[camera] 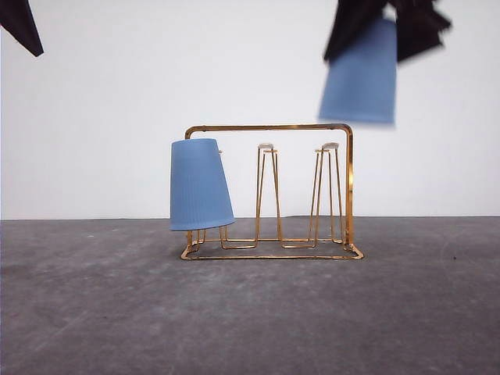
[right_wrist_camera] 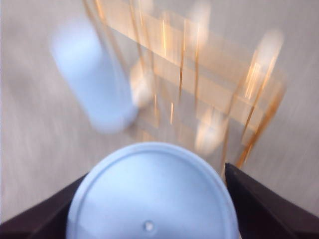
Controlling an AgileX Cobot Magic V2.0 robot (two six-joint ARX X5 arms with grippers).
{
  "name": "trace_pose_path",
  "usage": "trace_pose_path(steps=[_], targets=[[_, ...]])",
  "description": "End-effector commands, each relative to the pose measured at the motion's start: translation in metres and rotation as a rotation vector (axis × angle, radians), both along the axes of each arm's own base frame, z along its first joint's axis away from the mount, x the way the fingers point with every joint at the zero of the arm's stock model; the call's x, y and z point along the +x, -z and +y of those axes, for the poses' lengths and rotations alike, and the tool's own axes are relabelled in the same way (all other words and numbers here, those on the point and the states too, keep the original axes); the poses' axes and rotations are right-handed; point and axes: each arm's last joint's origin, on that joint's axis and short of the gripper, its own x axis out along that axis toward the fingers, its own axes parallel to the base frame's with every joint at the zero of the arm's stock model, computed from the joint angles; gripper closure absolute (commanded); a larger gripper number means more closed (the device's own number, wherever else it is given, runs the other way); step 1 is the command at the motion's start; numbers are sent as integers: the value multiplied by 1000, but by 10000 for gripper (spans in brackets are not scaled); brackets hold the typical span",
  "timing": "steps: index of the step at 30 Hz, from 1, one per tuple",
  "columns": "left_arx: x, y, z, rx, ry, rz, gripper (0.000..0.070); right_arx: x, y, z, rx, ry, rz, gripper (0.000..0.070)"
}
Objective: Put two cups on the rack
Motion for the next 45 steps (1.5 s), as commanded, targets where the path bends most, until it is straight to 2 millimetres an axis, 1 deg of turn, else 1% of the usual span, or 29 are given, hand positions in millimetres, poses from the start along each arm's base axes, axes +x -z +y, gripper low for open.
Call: trace_pose_path(steps=[1, 3, 7, 12, 18, 21, 24, 27, 30, 34, 38, 42, 45], targets=[[2, -2, -1, -4, -2, -10, 272, 4, -6, 4, -5, -18, -37, 305], [2, -2, -1, -5, -2, -10, 272, 7, -9, 5, 9, -18, -76, 305], [2, -2, -1, -5, -2, -13, 272, 20, 1, 9, 4, -14, -68, 305], [2, -2, -1, -6, -3, -13, 272, 45, 29, 17, -48, 21, -16, 304], [2, -2, -1, -8, -5, -12, 272, 73, 71, 28, -86, 23, 71, 299], [3, -2, -1, -8, -5, -13, 272, 81, 86, 31, -95, 22, 96, 258], [3, -2, -1, -8, -5, -13, 272, 86, 94, 33, -99, 21, 107, 169], [3, -2, -1, -8, -5, -13, 272, 86, 94, 33, -94, 23, 104, 65], [3, -2, -1, -7, -4, -13, 272, 84, 91, 32, -90, 26, 106, 26], [3, -2, -1, -7, -4, -14, 272, 72, 77, 20, -91, 57, 144, 27], [5, -4, 0, -10, -9, -47, 272, 52, 49, 4, -91, 91, 115, 29], [8, -6, 6, -15, -43, -74, 272, 27, 19, -16, -85, 165, 19, 36], [9, -6, 11, -12, -69, -73, 272, 2, 8, -33, -75, 208, -28, 40]])
